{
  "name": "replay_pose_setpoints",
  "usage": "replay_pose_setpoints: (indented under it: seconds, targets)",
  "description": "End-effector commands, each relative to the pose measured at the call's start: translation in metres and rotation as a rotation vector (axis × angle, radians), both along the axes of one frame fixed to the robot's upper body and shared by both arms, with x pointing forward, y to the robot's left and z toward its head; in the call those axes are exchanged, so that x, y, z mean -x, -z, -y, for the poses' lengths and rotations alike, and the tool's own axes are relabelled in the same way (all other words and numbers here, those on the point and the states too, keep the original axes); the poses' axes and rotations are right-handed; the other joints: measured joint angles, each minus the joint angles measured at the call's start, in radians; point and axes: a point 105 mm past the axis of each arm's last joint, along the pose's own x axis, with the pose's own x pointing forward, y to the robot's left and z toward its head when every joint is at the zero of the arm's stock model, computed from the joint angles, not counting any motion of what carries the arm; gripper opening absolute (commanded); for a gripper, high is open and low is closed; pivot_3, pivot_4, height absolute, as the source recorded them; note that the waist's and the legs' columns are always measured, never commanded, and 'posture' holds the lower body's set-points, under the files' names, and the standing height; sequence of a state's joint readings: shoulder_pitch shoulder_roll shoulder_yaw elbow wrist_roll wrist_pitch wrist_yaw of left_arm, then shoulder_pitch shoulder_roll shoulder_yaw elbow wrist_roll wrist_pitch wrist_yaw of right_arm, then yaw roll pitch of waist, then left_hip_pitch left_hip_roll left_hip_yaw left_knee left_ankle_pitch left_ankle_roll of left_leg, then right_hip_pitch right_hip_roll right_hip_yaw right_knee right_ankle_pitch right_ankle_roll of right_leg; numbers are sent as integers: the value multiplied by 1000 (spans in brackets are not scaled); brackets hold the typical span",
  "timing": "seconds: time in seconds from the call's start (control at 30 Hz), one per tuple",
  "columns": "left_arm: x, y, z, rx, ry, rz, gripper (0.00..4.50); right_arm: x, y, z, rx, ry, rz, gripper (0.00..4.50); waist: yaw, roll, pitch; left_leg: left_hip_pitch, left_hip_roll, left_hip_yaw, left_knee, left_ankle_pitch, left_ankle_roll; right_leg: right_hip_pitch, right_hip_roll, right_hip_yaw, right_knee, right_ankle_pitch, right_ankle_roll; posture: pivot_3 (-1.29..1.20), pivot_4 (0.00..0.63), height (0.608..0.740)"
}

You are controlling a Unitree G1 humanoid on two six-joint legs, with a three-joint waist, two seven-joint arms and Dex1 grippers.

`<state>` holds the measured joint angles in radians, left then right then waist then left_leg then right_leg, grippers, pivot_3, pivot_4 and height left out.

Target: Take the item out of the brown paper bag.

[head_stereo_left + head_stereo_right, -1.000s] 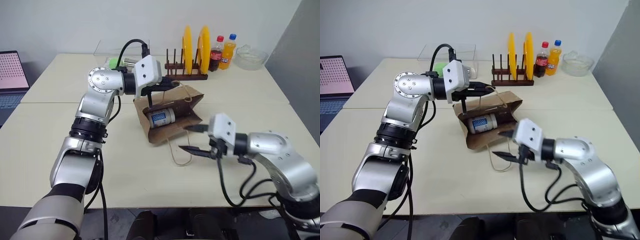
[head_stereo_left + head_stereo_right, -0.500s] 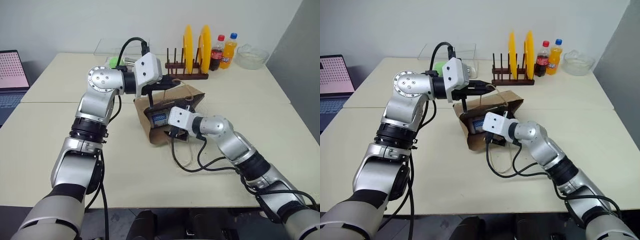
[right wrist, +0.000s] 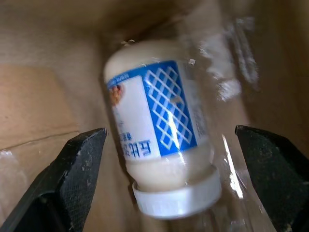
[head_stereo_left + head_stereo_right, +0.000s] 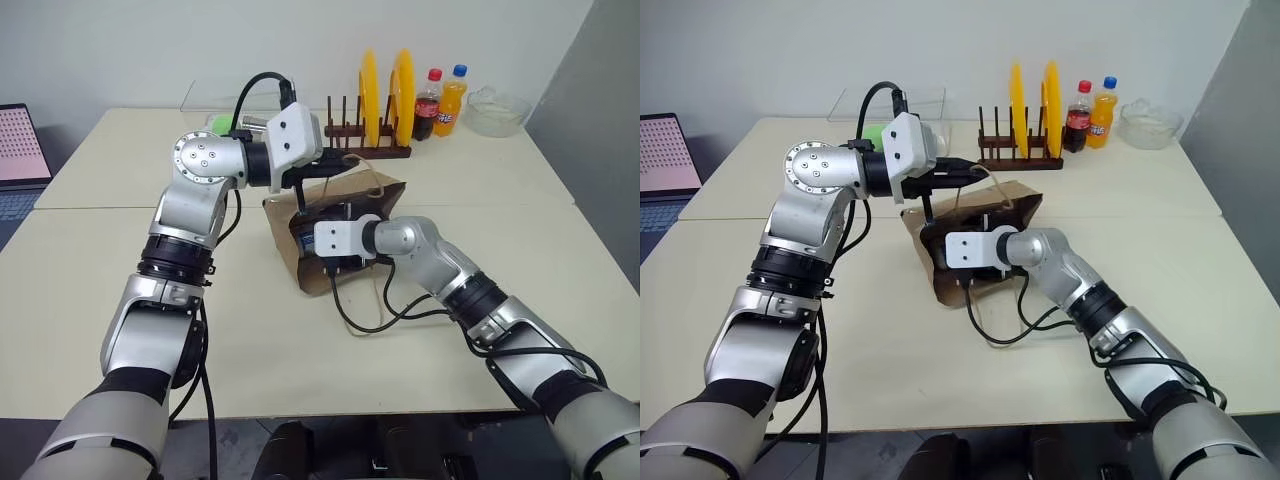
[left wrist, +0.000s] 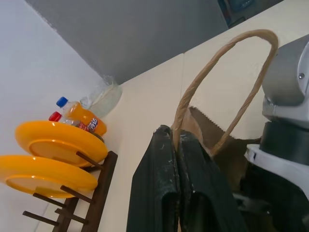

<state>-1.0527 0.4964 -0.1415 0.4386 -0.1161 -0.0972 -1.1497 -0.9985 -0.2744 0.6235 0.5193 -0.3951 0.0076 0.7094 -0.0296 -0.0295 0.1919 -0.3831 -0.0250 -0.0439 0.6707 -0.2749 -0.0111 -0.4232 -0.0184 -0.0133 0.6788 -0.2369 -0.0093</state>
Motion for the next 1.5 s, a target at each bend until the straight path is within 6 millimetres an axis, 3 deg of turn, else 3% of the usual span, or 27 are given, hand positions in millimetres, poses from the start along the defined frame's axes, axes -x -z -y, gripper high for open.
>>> replay_pose_setpoints:
  seconds: [0.03,0.2,0.33,0.4,0.6,0.73,1.1,1.3,1.5]
  targets:
    - [3,-14,-3,22,-3,58,0,-6,-3,-8,66,-37,44,4479,0,0,0,0,0,0,0,0,0,0,0,0,0,0,0,0,150,740]
    - [3,-13,-5,19,-10,62,0,-16,14,-5,166,-21,31,4479,0,0,0,0,0,0,0,0,0,0,0,0,0,0,0,0,150,740]
    - [2,-11,-8,7,-22,65,0,-18,16,-5,161,-14,11,3561,0,0,0,1,0,0,0,0,0,0,0,0,1,0,0,0,150,740]
    - [1,-9,-11,-3,-33,67,0,-17,8,-9,134,-29,15,3030,0,0,0,1,0,0,0,0,0,0,0,1,1,0,0,0,150,740]
    - [-5,-2,-16,-61,-67,104,0,-3,-24,-18,56,-114,55,3031,0,0,0,0,0,0,0,0,0,-1,0,0,1,0,0,0,150,740]
    - [-12,-2,-19,-74,-97,121,0,15,-43,-14,17,-161,55,3031,0,0,0,-2,0,0,0,0,0,-2,0,0,1,0,0,0,150,740]
    - [-19,0,-16,-71,-126,90,0,74,-80,19,-126,-243,-100,3031,2,0,0,-3,0,-1,1,0,0,-2,0,-1,0,0,0,0,150,740]
    - [-27,3,-18,-88,-172,99,0,75,-105,50,-254,-165,-129,3031,3,0,0,-3,0,-1,1,0,0,-2,0,-1,0,0,0,0,150,740]
    - [-29,5,-13,-80,-174,92,0,92,-140,87,-433,-101,-181,3031,5,0,0,-4,0,-2,1,0,0,-2,0,-2,0,0,0,0,150,740]
